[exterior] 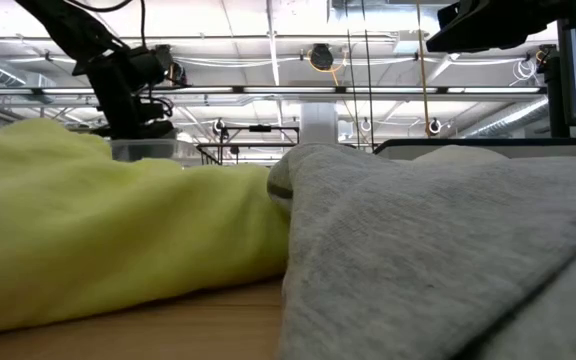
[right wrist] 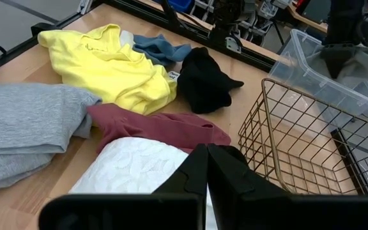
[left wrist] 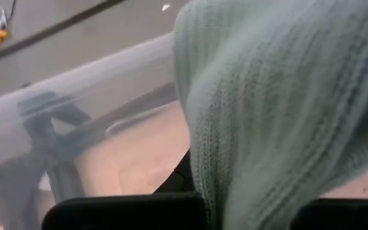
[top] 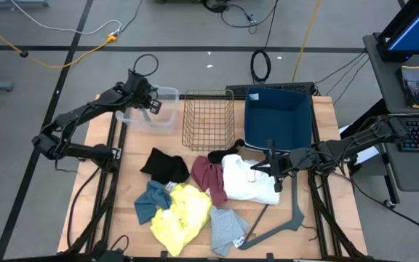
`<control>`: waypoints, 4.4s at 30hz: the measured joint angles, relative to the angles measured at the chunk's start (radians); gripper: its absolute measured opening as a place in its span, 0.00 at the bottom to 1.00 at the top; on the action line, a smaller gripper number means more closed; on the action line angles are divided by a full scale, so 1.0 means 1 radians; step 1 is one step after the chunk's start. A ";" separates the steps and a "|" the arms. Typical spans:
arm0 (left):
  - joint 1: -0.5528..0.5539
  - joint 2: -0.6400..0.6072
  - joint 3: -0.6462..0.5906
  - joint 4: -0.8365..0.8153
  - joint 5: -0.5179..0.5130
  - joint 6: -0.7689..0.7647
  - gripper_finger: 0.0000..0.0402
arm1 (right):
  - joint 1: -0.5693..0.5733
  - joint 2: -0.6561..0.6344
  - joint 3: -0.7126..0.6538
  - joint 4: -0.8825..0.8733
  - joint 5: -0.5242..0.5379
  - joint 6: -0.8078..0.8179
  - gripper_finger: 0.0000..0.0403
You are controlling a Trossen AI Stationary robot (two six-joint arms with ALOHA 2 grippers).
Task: Pick & Place Cloths
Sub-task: Put the gray sock into the transparent bin, then put the blue sock into the transparent bin
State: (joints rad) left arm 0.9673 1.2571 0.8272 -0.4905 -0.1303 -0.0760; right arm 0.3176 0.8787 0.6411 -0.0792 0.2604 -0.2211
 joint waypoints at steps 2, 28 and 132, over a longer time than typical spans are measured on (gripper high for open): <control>0.005 0.000 0.000 -0.006 0.000 -0.023 0.00 | 0.000 0.000 0.000 0.000 0.000 0.000 0.00; -0.013 0.000 0.000 -0.077 0.159 -0.223 0.00 | 0.000 0.000 0.000 0.000 0.000 0.000 0.00; -1.343 0.125 0.183 -0.720 -0.062 -1.312 0.57 | 0.000 0.000 0.000 -0.001 -0.003 0.023 0.00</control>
State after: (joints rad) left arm -0.3757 1.3823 1.0100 -1.2106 -0.1925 -1.3879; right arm 0.3180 0.8791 0.6415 -0.0803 0.2573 -0.1982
